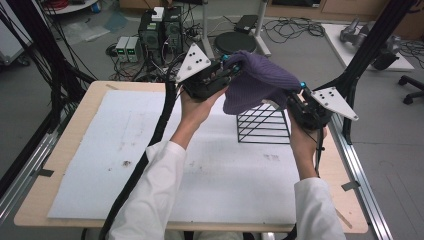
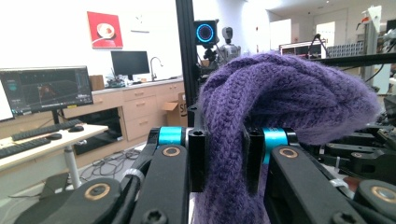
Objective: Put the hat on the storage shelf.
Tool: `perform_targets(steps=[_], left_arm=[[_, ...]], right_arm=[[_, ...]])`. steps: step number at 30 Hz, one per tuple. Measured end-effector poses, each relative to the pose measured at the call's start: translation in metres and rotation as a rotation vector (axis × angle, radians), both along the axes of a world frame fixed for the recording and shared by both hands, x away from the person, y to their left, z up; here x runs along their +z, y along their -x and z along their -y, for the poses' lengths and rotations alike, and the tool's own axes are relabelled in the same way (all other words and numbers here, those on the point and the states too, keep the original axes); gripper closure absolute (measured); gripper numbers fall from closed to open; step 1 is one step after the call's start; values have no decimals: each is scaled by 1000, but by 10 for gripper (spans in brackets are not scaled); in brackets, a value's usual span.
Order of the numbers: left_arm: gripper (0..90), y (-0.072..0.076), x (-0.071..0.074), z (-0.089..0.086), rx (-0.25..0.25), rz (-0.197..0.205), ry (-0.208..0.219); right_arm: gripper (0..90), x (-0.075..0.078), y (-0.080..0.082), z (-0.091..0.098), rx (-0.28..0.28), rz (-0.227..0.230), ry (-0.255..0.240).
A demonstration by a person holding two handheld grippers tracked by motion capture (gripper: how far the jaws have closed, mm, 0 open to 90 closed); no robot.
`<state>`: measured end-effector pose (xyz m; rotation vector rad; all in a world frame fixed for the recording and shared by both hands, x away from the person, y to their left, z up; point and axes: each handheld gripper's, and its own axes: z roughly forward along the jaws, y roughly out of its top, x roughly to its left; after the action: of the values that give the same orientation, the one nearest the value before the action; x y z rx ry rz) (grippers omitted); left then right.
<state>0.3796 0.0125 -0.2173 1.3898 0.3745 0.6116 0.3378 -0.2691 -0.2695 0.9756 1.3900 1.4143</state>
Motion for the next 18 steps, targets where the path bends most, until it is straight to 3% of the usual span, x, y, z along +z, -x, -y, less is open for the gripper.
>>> perform_targets(steps=[10,14,18], left_arm=[[779,0,5,13,-17,13,13],[780,-5,0,19,-29,-21,30],[779,-8,-4,24,-30,-30,21]], right_arm=[[792,9,4,13,-44,28,-7],[791,7,4,16,-64,17,-2],[791,3,5,22,-74,10,-14]])
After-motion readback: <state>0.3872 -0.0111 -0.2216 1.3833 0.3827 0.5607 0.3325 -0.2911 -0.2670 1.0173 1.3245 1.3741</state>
